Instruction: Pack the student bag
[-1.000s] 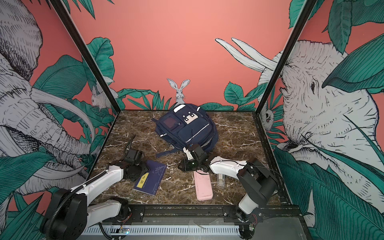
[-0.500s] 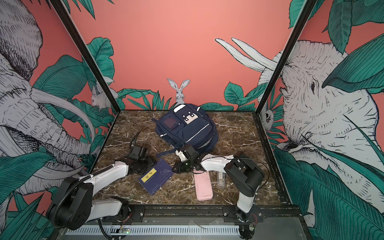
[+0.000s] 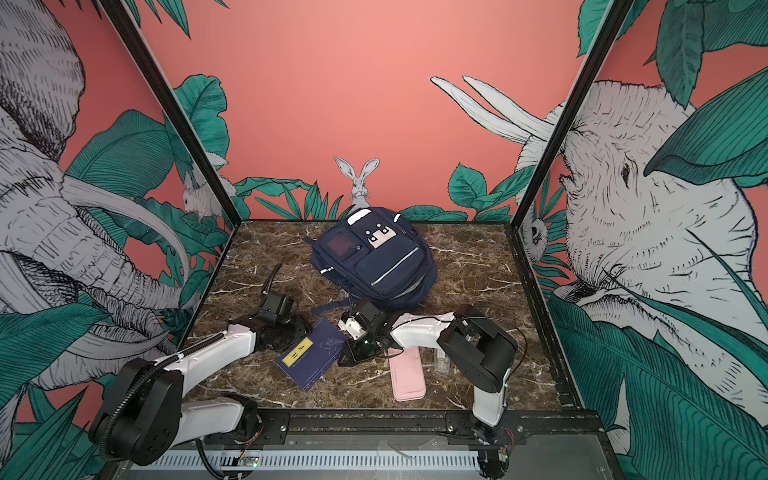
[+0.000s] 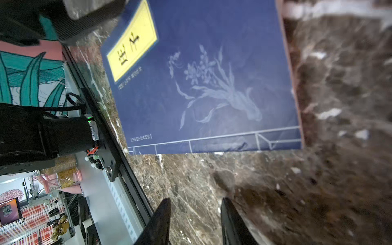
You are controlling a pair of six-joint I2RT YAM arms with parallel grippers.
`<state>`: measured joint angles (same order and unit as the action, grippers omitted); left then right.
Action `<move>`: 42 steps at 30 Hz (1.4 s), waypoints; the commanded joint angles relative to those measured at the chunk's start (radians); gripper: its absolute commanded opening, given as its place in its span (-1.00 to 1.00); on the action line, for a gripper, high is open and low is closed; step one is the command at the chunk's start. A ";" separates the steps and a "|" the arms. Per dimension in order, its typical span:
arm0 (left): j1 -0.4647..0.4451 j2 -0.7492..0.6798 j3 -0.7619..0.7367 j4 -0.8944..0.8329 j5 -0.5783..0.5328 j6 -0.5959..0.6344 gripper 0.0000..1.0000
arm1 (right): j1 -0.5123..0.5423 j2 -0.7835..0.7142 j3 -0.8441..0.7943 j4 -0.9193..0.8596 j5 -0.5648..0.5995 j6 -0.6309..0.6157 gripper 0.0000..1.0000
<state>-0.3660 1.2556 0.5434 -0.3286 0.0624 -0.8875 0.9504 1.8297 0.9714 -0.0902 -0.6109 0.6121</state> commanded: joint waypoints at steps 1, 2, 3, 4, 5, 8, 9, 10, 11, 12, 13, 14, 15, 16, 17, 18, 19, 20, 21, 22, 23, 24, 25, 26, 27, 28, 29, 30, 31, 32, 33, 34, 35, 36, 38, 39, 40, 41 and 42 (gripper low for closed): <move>-0.004 0.001 -0.046 -0.080 0.016 0.033 0.35 | 0.001 0.028 0.040 -0.016 0.009 -0.025 -0.21; -0.004 0.001 -0.052 -0.071 0.021 0.037 0.35 | 0.001 0.039 0.053 -0.021 0.012 -0.027 -0.20; -0.004 0.002 -0.057 -0.065 0.024 0.045 0.33 | 0.001 0.053 0.067 -0.025 0.017 -0.024 -0.20; -0.003 0.004 -0.058 -0.061 0.028 0.052 0.33 | 0.000 0.063 0.076 -0.022 0.022 -0.022 -0.19; -0.004 0.006 -0.060 -0.058 0.033 0.059 0.32 | 0.000 0.072 0.083 -0.017 0.025 -0.020 -0.17; -0.004 0.013 -0.064 -0.040 0.067 0.076 0.31 | -0.011 0.105 0.111 -0.027 0.051 -0.015 -0.14; -0.005 0.015 -0.064 -0.035 0.078 0.081 0.31 | -0.022 0.111 0.116 -0.028 0.059 -0.011 -0.14; -0.005 0.019 -0.063 -0.031 0.086 0.088 0.31 | -0.035 0.114 0.113 -0.019 0.067 0.000 -0.14; -0.004 0.024 -0.061 -0.025 0.099 0.104 0.31 | -0.049 0.113 0.106 0.000 0.074 0.015 -0.14; -0.005 0.032 -0.051 -0.036 0.103 0.124 0.31 | -0.067 0.112 0.091 0.039 0.077 0.038 -0.14; -0.005 0.041 -0.039 -0.047 0.106 0.144 0.31 | -0.088 0.112 0.079 0.079 0.073 0.062 -0.14; -0.007 0.047 -0.034 -0.049 0.113 0.157 0.31 | -0.101 0.115 0.076 0.097 0.070 0.072 -0.14; -0.009 0.053 -0.028 -0.049 0.125 0.169 0.31 | -0.118 0.119 0.081 0.111 0.073 0.085 -0.14; -0.014 0.058 -0.025 -0.050 0.134 0.177 0.31 | -0.133 0.126 0.089 0.112 0.074 0.088 -0.14; -0.020 0.061 -0.022 -0.046 0.144 0.182 0.31 | -0.144 0.134 0.105 0.113 0.070 0.088 -0.14; -0.030 0.066 -0.017 -0.043 0.153 0.188 0.30 | -0.151 0.143 0.119 0.116 0.068 0.088 -0.14; -0.043 0.069 -0.009 -0.050 0.153 0.190 0.30 | -0.159 0.156 0.138 0.112 0.061 0.089 -0.14; -0.055 0.071 -0.003 -0.052 0.151 0.193 0.30 | -0.164 0.169 0.159 0.109 0.051 0.090 -0.14; -0.072 0.077 0.002 -0.050 0.151 0.192 0.30 | -0.169 0.186 0.182 0.111 0.038 0.097 -0.14; -0.086 0.079 0.005 -0.051 0.150 0.188 0.29 | -0.174 0.201 0.205 0.112 0.025 0.104 -0.14; -0.097 0.080 0.004 -0.047 0.150 0.178 0.30 | -0.174 0.211 0.222 0.115 0.018 0.107 -0.14; -0.107 0.081 0.003 -0.040 0.152 0.165 0.29 | -0.175 0.220 0.241 0.116 0.010 0.109 -0.14; -0.113 0.080 -0.003 -0.029 0.156 0.149 0.30 | -0.176 0.226 0.258 0.110 0.005 0.109 -0.14; -0.118 0.079 -0.007 -0.021 0.160 0.138 0.29 | -0.176 0.230 0.270 0.106 0.003 0.109 -0.14; -0.124 0.076 -0.012 -0.012 0.162 0.126 0.29 | -0.176 0.229 0.280 0.099 0.005 0.102 -0.14; -0.127 0.069 -0.017 -0.007 0.162 0.118 0.29 | -0.177 0.224 0.285 0.080 0.013 0.092 -0.14; -0.128 0.067 -0.021 -0.007 0.159 0.114 0.29 | -0.178 0.214 0.286 0.057 0.028 0.077 -0.14; -0.128 0.060 -0.023 -0.014 0.154 0.113 0.29 | -0.179 0.195 0.283 0.022 0.052 0.054 -0.14; -0.128 0.055 -0.022 -0.025 0.145 0.115 0.29 | -0.180 0.173 0.273 -0.005 0.075 0.035 -0.14; -0.128 0.049 -0.021 -0.038 0.137 0.117 0.29 | -0.180 0.152 0.259 -0.024 0.093 0.019 -0.14; -0.127 0.045 -0.023 -0.049 0.130 0.117 0.29 | -0.180 0.127 0.239 -0.041 0.109 0.005 -0.13; -0.127 0.042 -0.025 -0.055 0.125 0.119 0.29 | -0.180 0.102 0.212 -0.041 0.117 0.002 -0.12; -0.128 0.042 -0.026 -0.058 0.125 0.120 0.29 | -0.179 0.085 0.187 -0.034 0.118 0.005 -0.11; -0.127 0.043 -0.028 -0.061 0.125 0.123 0.29 | -0.177 0.070 0.161 -0.024 0.114 0.013 -0.12; -0.128 0.042 -0.029 -0.069 0.122 0.124 0.29 | -0.174 0.052 0.118 0.001 0.099 0.030 -0.11; -0.128 0.042 -0.032 -0.076 0.116 0.126 0.29 | -0.169 0.045 0.098 0.017 0.096 0.040 -0.11; -0.128 0.040 -0.034 -0.083 0.109 0.130 0.29 | -0.165 0.039 0.080 0.033 0.096 0.050 -0.11; -0.127 0.039 -0.034 -0.090 0.103 0.131 0.29 | -0.161 0.036 0.066 0.046 0.095 0.058 -0.12; -0.128 0.037 -0.035 -0.098 0.097 0.133 0.29 | -0.156 0.035 0.053 0.065 0.093 0.069 -0.12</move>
<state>-0.4866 1.2877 0.5545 -0.3023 0.1699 -0.7437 0.7776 1.8839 1.0534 -0.0650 -0.5270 0.6624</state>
